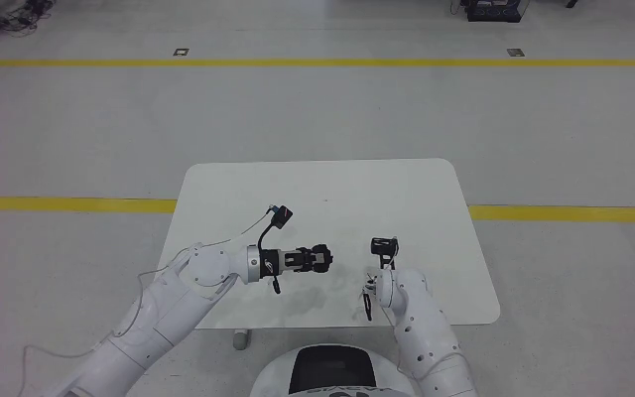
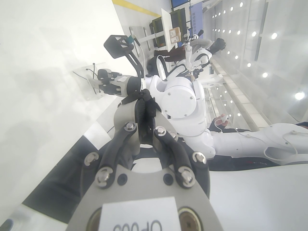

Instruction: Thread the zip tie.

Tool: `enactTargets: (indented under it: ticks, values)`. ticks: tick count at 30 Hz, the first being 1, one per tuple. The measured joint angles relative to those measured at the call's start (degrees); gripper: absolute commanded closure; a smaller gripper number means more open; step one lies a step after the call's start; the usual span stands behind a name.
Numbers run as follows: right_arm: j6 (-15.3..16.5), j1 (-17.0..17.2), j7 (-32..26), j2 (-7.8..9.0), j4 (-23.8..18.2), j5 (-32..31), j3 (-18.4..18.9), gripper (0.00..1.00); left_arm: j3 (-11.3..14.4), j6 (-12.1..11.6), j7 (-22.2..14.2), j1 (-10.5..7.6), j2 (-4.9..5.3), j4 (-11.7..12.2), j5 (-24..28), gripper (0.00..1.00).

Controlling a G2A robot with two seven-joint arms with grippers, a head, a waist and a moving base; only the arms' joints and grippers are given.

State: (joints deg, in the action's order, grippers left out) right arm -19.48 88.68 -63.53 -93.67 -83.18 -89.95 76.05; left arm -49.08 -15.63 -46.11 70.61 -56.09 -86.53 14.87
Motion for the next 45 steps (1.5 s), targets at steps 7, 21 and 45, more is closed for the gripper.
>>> enactTargets:
  ticks: [7, 21, 45]
  values:
    - [0.0, -0.4, 1.7, -0.72, 1.6, 0.0, 1.1, 0.98, 0.0, 0.0, 0.0, 0.0, 0.0, 0.0, 0.0, 1.0]
    - [0.0, 2.1, 2.6, -0.93, -2.5, 0.0, 1.4, 1.0, 0.0, 0.0, 0.0, 0.0, 0.0, 0.0, 0.0, 1.0]
    - [0.0, 13.1, -0.8, -3.74, -34.1, 1.2, 4.0, 1.0, 0.0, 0.0, 0.0, 0.0, 0.0, 0.0, 0.0, 1.0]
